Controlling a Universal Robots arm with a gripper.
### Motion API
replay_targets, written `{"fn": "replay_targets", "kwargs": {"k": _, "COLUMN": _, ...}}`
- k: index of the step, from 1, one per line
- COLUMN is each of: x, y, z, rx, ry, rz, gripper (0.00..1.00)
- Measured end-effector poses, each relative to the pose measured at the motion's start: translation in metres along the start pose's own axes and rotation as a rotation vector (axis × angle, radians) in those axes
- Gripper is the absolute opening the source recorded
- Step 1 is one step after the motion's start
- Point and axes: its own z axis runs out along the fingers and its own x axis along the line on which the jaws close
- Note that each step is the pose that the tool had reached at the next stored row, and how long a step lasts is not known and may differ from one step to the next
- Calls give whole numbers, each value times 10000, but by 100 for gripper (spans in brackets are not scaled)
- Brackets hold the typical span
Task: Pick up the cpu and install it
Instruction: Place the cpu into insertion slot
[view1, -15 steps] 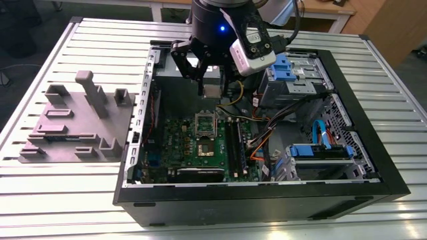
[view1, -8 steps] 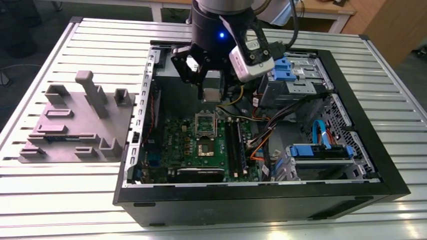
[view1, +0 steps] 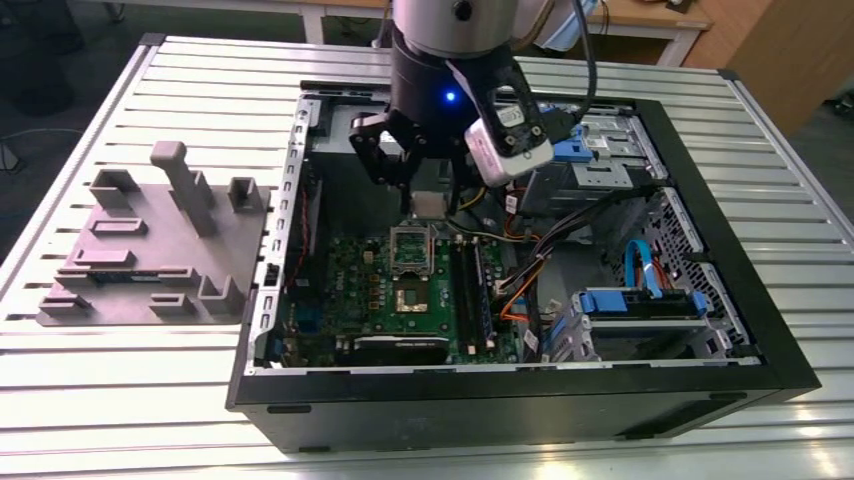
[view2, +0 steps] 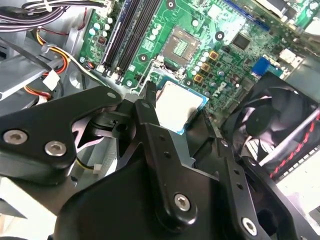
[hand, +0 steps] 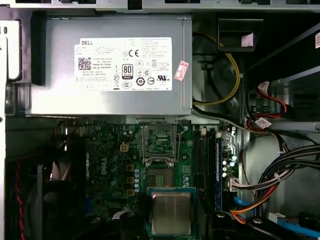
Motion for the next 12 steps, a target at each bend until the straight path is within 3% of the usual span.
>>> {"fn": "replay_targets", "kwargs": {"k": 12, "x": -8, "y": -3, "z": 219, "rx": -1, "ry": 2, "rz": -128, "gripper": 48}}
